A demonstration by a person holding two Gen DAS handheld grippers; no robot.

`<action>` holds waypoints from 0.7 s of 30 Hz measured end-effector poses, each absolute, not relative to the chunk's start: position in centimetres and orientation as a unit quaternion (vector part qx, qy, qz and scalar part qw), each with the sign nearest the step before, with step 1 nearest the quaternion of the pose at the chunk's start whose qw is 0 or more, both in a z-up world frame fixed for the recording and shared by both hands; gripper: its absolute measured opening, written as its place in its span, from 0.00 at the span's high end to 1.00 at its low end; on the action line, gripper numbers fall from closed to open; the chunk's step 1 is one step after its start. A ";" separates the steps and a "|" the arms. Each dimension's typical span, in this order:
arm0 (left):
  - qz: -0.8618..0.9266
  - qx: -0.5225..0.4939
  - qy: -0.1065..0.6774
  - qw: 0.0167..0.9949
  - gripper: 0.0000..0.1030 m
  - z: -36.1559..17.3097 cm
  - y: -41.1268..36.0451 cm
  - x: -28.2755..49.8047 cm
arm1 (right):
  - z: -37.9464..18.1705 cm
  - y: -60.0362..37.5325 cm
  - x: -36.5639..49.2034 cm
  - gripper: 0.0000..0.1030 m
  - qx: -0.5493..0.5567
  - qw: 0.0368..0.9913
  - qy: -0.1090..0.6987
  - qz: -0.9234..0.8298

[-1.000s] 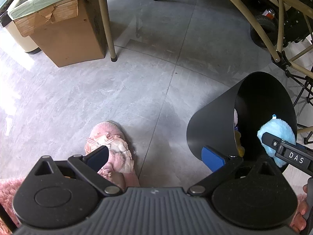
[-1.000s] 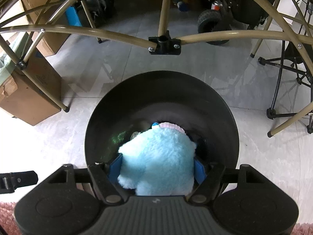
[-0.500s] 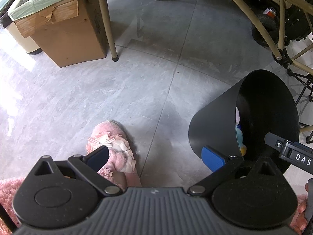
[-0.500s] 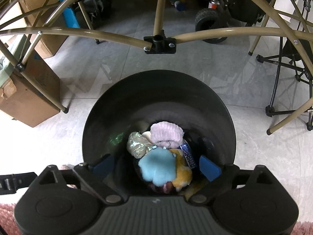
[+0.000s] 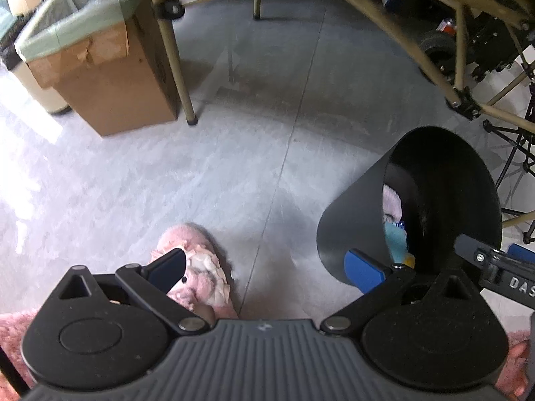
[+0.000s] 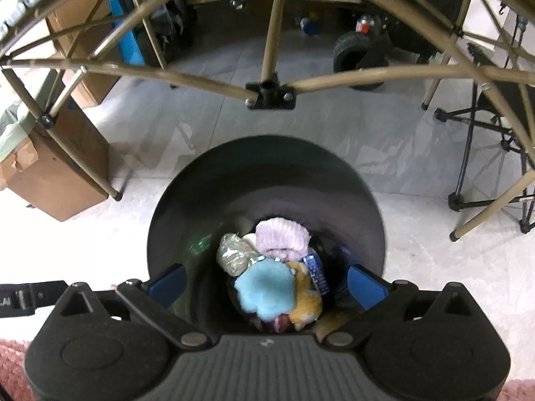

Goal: Collect trash

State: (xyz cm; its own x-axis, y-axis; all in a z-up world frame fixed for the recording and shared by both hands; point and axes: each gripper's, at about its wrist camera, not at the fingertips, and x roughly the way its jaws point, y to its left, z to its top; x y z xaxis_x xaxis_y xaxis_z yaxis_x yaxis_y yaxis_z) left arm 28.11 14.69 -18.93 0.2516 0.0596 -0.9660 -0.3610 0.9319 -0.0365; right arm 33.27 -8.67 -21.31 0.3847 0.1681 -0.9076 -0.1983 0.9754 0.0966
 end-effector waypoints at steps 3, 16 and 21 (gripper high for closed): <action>0.132 -0.113 0.585 0.792 0.00 -17.7 13.8 27.8 | -19.7 -9.5 32.3 0.00 -0.012 0.839 0.533 0.109; 0.051 -0.072 0.483 0.871 0.00 -7.7 9.5 21.0 | -8.0 -14.9 22.6 0.00 0.002 0.883 0.445 0.146; 0.032 -0.059 0.449 0.891 0.00 -4.3 7.8 18.4 | -4.2 -16.9 18.3 0.00 -0.001 0.901 0.413 0.136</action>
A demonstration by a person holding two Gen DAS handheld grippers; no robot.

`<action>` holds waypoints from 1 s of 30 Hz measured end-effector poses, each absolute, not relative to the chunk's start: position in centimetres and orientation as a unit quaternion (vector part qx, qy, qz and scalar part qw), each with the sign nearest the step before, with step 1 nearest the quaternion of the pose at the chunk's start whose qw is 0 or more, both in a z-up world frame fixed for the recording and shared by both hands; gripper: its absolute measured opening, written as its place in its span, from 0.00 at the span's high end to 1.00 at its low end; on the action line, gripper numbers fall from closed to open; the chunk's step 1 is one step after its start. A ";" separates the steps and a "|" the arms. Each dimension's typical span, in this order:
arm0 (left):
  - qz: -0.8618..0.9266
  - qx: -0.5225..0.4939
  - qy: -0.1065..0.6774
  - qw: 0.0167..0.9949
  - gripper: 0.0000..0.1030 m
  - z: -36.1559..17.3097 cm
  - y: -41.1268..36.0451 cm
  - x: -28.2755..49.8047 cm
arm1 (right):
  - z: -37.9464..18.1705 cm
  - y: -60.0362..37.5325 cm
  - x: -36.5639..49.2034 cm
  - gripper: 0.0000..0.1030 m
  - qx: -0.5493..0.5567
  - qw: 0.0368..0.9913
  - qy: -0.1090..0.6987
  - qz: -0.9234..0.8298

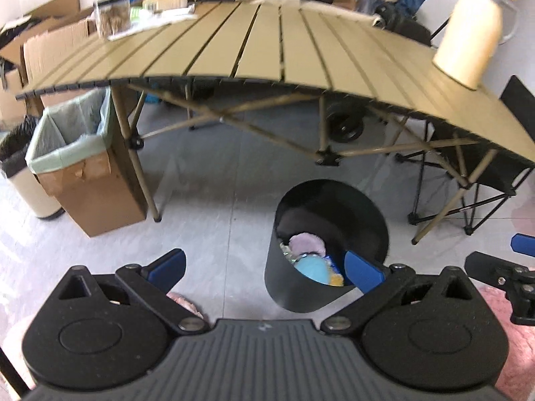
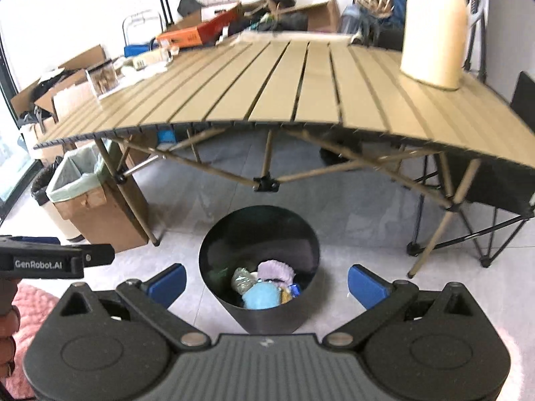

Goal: Collect trash

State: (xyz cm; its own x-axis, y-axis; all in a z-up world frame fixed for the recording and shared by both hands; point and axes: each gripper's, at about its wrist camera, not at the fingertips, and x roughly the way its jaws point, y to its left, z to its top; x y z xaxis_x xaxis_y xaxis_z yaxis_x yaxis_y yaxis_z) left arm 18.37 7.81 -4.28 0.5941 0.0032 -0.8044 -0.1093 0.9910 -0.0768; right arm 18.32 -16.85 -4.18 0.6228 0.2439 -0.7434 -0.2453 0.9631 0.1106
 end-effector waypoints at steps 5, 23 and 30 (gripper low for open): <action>0.015 -0.042 0.435 0.899 0.00 -2.6 6.3 15.9 | -1.9 -18.3 14.9 0.00 -0.001 0.911 0.393 0.127; 0.011 -0.017 0.404 0.915 0.00 -0.5 4.7 12.2 | 0.4 -19.4 10.4 0.00 0.005 0.918 0.371 0.139; 0.009 -0.014 0.401 0.916 0.00 -0.3 4.6 12.0 | 0.6 -19.3 10.1 0.00 0.005 0.919 0.367 0.140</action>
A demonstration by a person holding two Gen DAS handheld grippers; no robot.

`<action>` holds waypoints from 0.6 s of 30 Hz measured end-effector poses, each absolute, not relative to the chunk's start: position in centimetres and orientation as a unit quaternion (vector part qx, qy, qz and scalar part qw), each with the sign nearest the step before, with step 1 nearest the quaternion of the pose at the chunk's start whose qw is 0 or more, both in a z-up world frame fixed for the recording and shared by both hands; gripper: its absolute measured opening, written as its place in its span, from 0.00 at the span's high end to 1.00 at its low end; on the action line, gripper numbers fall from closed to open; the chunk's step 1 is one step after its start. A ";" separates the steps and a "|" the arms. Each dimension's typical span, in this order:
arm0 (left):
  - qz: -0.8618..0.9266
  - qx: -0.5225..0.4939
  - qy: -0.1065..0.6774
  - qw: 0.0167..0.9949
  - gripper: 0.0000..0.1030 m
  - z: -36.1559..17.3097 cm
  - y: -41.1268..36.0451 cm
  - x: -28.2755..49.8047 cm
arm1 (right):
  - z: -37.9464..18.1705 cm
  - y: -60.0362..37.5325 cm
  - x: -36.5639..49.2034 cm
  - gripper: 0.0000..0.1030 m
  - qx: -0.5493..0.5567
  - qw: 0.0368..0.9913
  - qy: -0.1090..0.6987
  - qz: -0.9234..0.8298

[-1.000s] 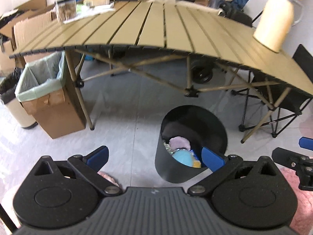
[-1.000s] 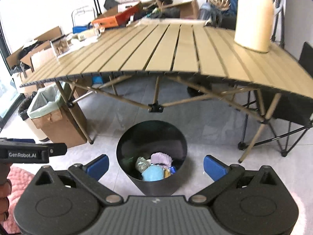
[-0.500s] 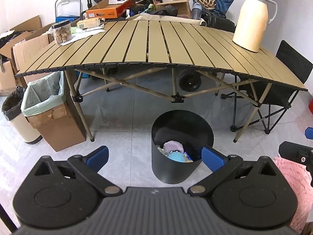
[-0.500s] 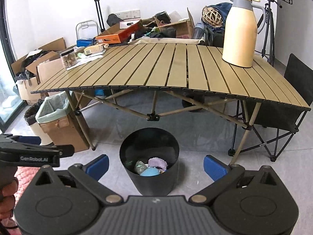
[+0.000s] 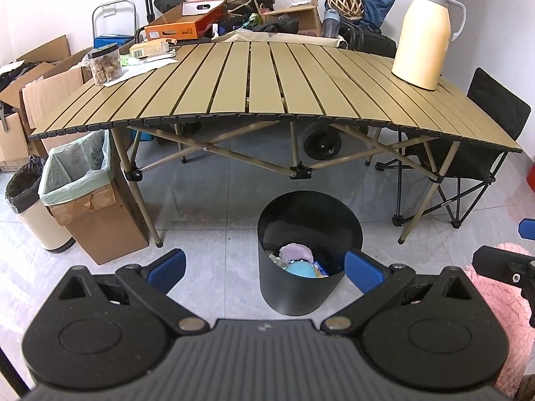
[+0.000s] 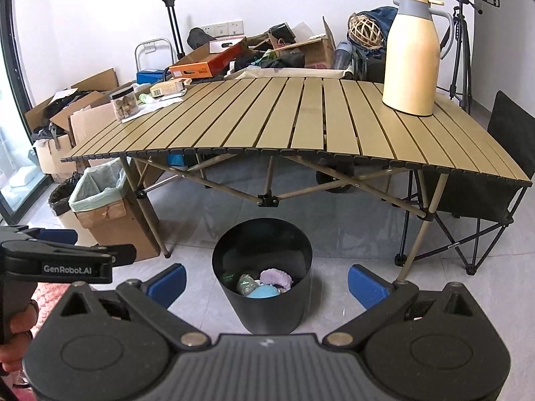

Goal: Collect trash

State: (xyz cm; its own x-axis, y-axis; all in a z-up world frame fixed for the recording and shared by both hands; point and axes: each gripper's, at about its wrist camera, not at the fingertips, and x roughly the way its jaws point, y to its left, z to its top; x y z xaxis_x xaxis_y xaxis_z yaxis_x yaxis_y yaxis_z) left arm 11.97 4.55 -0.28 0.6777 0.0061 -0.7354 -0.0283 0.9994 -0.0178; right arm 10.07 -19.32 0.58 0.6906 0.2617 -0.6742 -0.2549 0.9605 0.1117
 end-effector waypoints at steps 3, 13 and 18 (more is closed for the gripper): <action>0.008 -0.013 0.401 0.916 0.00 -0.2 4.5 11.9 | 0.6 -19.3 10.1 0.00 0.005 0.920 0.367 0.140; 0.006 -0.011 0.398 0.917 0.00 -0.1 4.5 11.8 | 0.7 -19.3 10.0 0.00 0.004 0.920 0.364 0.143; 0.006 -0.010 0.398 0.917 0.00 0.0 4.5 11.8 | 0.7 -19.3 9.9 0.00 0.004 0.921 0.363 0.143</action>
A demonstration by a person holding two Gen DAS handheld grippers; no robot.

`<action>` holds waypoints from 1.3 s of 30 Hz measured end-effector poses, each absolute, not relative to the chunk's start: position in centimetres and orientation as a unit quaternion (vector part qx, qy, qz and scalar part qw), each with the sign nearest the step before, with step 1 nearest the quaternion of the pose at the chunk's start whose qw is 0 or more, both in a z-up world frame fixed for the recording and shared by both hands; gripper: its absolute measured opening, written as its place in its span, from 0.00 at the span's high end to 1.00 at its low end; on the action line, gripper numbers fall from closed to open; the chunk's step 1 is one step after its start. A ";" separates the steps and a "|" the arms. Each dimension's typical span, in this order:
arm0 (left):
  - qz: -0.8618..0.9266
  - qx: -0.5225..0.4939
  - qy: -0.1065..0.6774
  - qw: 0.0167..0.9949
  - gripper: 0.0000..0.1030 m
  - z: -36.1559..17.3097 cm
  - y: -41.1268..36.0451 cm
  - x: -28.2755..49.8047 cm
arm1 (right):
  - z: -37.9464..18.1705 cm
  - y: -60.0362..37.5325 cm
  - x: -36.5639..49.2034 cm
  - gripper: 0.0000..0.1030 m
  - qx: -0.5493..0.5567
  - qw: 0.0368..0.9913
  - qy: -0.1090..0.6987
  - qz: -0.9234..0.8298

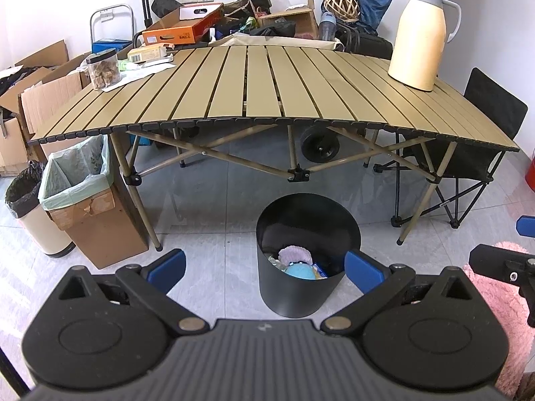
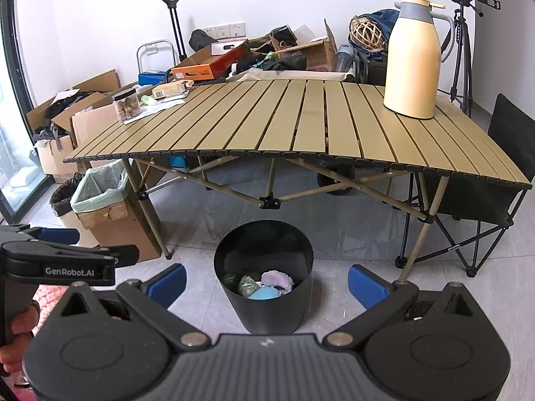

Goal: Collect trash

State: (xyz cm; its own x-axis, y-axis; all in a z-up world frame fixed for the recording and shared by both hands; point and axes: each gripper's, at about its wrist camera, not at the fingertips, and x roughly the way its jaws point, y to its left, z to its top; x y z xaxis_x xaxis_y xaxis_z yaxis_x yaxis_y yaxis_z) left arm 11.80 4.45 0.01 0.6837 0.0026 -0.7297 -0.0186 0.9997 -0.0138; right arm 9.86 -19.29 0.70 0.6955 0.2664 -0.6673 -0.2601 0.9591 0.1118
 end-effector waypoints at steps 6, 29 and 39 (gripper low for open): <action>0.006 -0.010 0.397 0.918 0.00 0.0 4.4 11.8 | 0.6 -19.3 9.8 0.00 0.004 0.921 0.361 0.143; 0.006 -0.010 0.396 0.918 0.00 0.2 4.3 11.8 | 1.0 -19.4 9.6 0.00 0.004 0.923 0.359 0.141; 0.005 -0.009 0.394 0.919 0.00 0.4 4.3 11.7 | 1.0 -19.4 9.5 0.00 0.004 0.923 0.358 0.141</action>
State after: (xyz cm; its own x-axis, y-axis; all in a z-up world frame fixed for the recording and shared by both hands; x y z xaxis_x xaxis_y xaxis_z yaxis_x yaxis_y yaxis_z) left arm 11.67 4.30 0.36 0.6888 0.0014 -0.7249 -0.0161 0.9998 -0.0134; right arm 9.55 -19.37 0.97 0.7032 0.2638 -0.6603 -0.2574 0.9601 0.1094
